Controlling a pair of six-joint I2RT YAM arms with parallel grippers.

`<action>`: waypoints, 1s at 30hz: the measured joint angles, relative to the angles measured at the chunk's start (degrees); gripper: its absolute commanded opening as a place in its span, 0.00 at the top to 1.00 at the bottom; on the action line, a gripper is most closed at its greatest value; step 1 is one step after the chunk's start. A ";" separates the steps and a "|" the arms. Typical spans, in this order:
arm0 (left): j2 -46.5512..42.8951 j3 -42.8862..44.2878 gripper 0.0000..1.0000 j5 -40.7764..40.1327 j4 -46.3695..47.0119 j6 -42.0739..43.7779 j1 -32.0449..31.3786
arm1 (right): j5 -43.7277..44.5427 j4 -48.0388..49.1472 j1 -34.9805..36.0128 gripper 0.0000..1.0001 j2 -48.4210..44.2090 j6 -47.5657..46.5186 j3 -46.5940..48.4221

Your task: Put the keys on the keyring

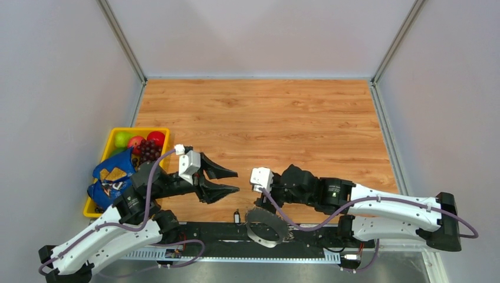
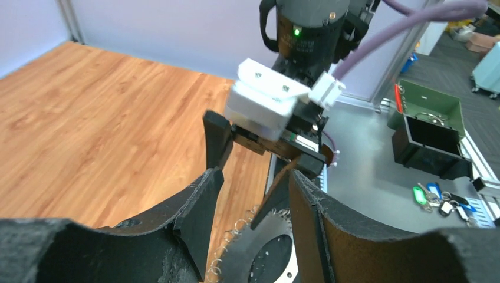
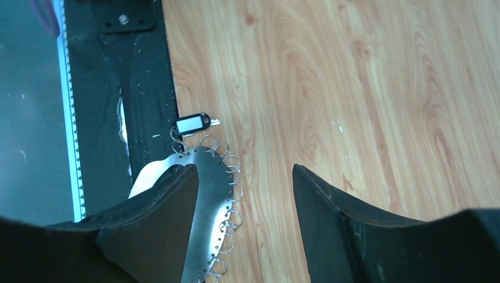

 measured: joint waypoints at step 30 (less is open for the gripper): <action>-10.19 0.63 0.39 -18.84 -16.59 4.94 0.00 | -12.63 13.31 5.16 0.53 22.51 -32.02 -7.43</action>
